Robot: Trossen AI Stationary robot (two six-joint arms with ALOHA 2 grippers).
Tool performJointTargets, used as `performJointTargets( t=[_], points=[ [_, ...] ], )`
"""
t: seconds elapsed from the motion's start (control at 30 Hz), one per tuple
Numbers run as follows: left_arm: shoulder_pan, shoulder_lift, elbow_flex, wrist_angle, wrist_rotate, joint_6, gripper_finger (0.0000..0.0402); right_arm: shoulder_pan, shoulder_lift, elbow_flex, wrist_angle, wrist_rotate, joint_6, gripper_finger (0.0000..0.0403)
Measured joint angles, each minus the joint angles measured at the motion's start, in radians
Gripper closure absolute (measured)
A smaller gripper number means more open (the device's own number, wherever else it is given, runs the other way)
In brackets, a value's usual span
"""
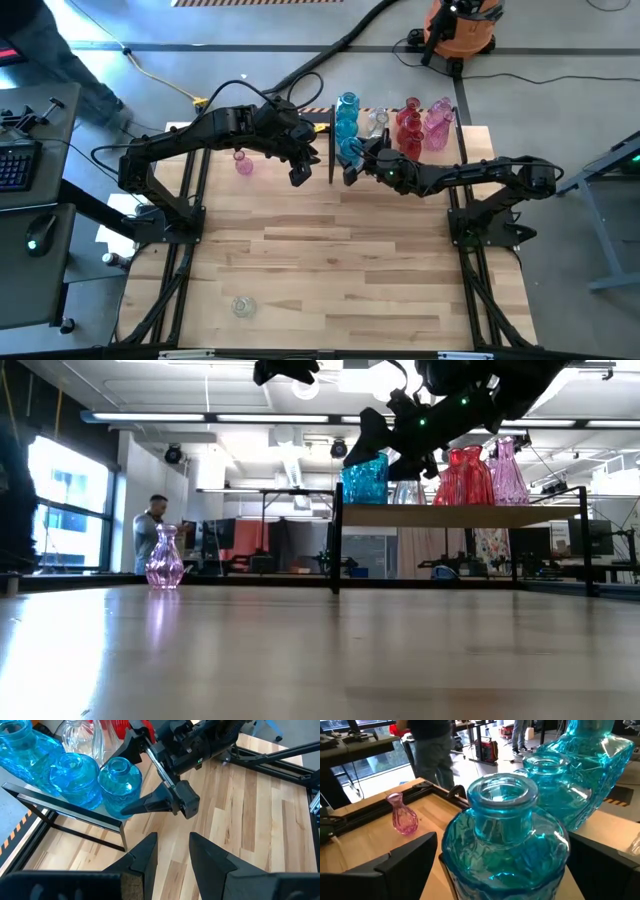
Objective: Sort vases onto shelf
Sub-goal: Put the blue vase on the shelf aligned with the other blue vase, then put the purple vase on the shelf aligned with the other purple vase
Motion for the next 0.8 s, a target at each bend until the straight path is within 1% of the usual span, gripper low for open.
performJointTargets(
  t=[0.53, 0.67, 0.8],
  points=[
    [0.000, 0.000, 0.000, 0.003, 0.000, 0.000, 0.0298, 0.000, -0.119, 0.000, -0.002, -0.004, -0.060, 0.0003],
    [0.000, 0.000, 0.000, 0.003, 0.000, 0.000, 0.0298, 0.004, -0.164, 0.000, -0.013, -0.024, -0.060, 0.0004],
    [0.000, 0.000, 0.000, 0.003, 0.000, 0.000, 0.0298, 0.030, -0.221, 0.000, -0.097, -0.071, -0.048, 0.0004]
  ],
)
